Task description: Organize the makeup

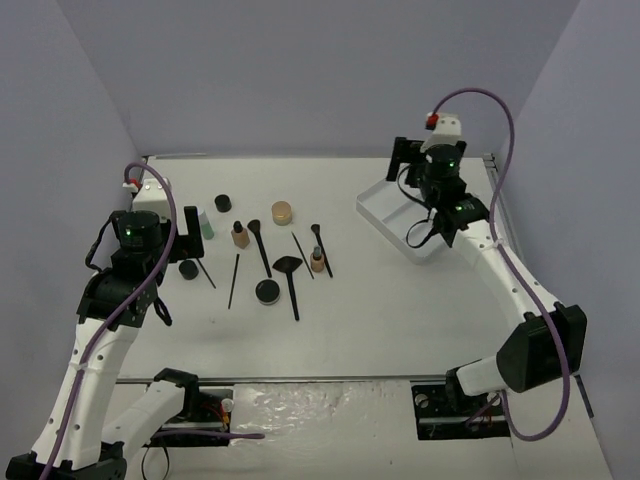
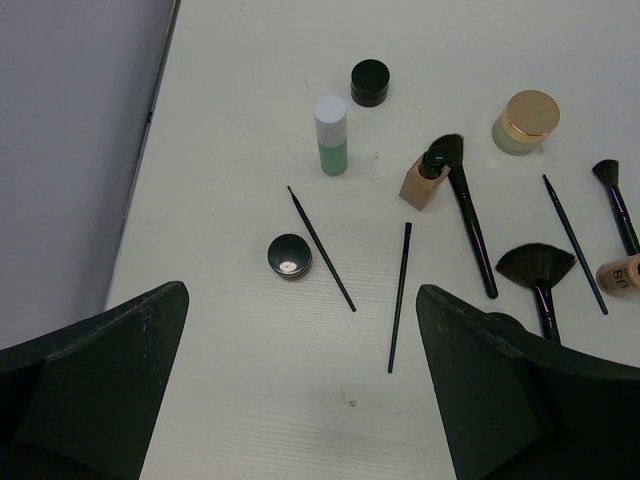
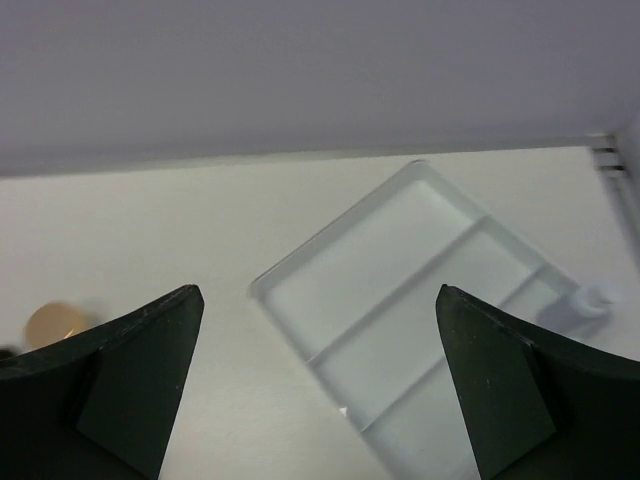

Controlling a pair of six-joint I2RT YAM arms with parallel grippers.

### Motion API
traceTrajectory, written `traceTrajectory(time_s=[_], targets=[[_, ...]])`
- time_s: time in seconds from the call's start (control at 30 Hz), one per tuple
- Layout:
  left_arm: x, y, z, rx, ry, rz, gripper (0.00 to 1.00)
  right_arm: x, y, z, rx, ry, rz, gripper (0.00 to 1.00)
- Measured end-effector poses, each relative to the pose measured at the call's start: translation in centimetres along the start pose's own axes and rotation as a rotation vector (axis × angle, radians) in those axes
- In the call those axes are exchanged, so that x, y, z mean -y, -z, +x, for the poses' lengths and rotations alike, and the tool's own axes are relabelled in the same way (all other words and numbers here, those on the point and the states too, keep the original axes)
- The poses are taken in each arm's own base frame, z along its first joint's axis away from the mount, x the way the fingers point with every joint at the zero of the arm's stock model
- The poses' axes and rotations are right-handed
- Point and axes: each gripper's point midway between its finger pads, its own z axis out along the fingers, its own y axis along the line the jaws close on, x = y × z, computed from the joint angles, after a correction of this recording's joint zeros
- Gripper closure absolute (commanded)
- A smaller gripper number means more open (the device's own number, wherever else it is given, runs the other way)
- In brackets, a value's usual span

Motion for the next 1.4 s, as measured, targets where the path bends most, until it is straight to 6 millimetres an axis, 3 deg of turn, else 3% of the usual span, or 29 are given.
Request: traceTrajectory(time_s=[0.1,0.23,0.37,0.47,0.87,1.0,1.27,1.4], targets=[[0.0,0.1,-0.2,0.005,0.002,0.000,0.03,-7.0,1.8,4.2,-0.089,0.082,-0.201,0.02],[0.0,0.1,-0.4,0.009,0.003,0.001,0.03,-13.1,3.5,11.8,-0.244,0.217,-0.381,0.03],[0.0,0.1,-0.4,0.008,0.002,0.001,0.03,-16.4,4.9,18.9,-0.390,0.310,-0.500,0.05],[0.0,0.0,-0.3,0.005,0.002,0.001,0.03,-16.9,5.0,21.8,-0.449,0.349,-0.532,0.09],[0.0,-0.1,-0.2,-0.002,0.000,0.000,0.03,-17.9,3.4,26.5,-0.503,0.398,-0.579,0.34],[0.0,0.0,-0.1,-0.007,-0.002,0.000,0.03,-18.2,2.9,27.1,-0.500,0.404,-0.584,0.46],[-0.1,0.1,0.4,-0.023,-0.007,-0.002,0.03,-18.7,2.4,27.5,-0.479,0.404,-0.589,0.58],[-0.1,0.1,0.5,-0.026,-0.007,-0.002,0.03,-18.6,2.1,28.0,-0.485,0.406,-0.583,0.76]])
